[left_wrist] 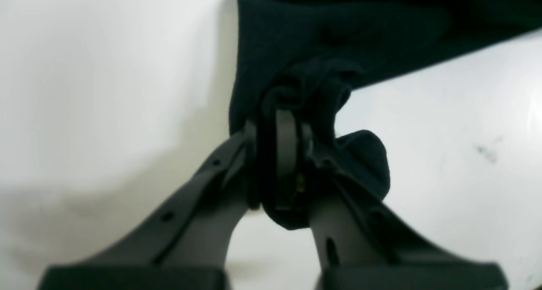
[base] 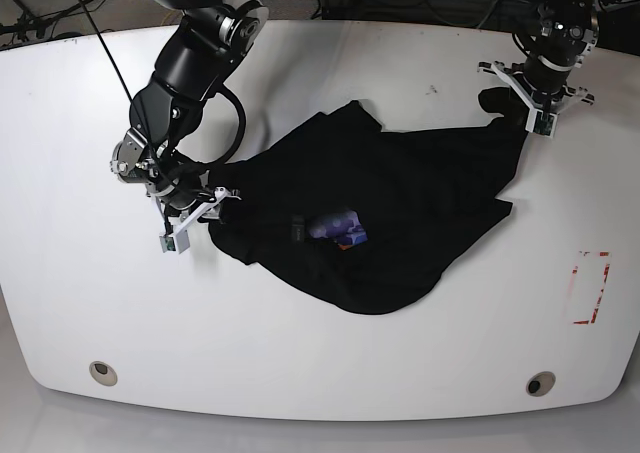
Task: Fold the T-shirt properly
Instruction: 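Grasp the T-shirt edges with the left and right grippers, then lift the T-shirt with both grippers and spread the grippers apart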
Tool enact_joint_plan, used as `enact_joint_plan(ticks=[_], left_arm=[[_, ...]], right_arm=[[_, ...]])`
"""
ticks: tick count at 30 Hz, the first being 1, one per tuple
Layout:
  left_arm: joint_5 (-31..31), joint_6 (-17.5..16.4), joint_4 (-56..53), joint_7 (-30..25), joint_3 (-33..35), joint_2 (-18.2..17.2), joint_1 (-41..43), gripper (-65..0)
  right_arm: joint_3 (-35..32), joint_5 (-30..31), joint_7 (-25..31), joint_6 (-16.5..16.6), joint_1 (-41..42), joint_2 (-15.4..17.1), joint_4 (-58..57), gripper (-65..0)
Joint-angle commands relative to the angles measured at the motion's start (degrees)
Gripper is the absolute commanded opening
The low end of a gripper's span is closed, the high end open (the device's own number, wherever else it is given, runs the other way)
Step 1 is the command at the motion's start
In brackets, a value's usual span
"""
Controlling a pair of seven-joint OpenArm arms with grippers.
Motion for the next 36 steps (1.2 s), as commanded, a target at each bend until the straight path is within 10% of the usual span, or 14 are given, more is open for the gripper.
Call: enact_joint_plan(ticks=[1,7,16,23,36], left_arm=[[0.1,0.4,0.9,-0.8,-0.4,0.1,0.1,-65.0],[0.2,0.4,0.9,-0.8,-0.4,0.2,0.0,-65.0],[0.1,0.4,0.9,-1.2,-4.0,0.3,0.0,-65.0],[0.0,0.4,2.1,-12.7,-9.9,2.8,1.3,-65.0],[0.2,-6.8,5.8,-12.7,-12.6,3.0,-6.2,-65.0]], right_arm=[[-1.3,-2.4,-5.2,-0.1,-1.2,-0.4,0.0,-44.2],[-3.1,-2.4,-5.4,-0.1,-3.2,-0.5,0.6,-65.0],[-3.2,-2.4,-8.2,-0.1,-8.1,-0.6,13.1,-65.0],[-3.2,6.1,-13.1,-0.1,-14.2,1.3,28.0,-65.0],[-3.4,13.3,-18.0,-0.1,-9.8,4.8,38.9,-65.0]])
